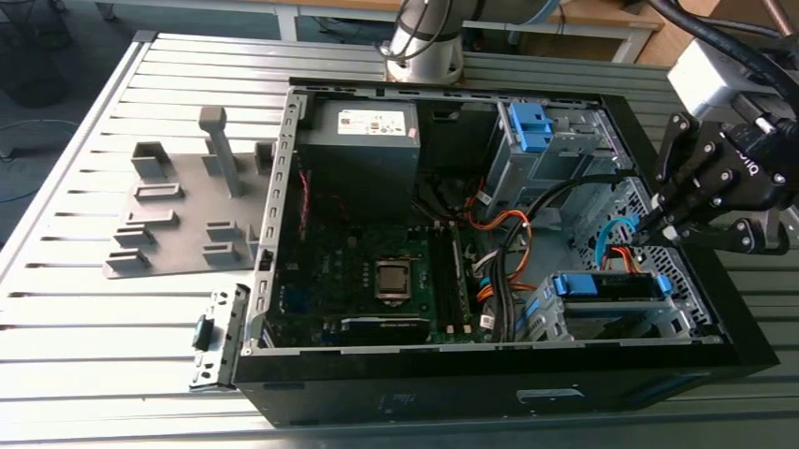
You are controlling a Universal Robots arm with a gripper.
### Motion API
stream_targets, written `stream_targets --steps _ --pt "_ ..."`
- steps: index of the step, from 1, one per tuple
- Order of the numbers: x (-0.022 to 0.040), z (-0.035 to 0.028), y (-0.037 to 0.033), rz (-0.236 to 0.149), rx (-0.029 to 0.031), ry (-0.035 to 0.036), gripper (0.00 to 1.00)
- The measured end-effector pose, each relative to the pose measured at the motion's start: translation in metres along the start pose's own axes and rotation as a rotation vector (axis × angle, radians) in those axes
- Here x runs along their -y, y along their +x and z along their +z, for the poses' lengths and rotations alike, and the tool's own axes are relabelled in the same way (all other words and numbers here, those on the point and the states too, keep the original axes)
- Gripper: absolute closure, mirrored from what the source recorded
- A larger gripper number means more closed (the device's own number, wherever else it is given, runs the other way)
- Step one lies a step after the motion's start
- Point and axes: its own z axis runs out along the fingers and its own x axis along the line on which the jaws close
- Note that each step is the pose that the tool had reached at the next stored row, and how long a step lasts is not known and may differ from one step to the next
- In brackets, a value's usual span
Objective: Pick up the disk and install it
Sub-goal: 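Insert the second disk wire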
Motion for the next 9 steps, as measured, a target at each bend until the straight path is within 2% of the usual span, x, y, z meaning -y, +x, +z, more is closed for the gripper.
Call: stream_targets --steps 9 --pt "-0.0011 0.0003 0.0019 -0.001 0.0001 -0.0001 0.84"
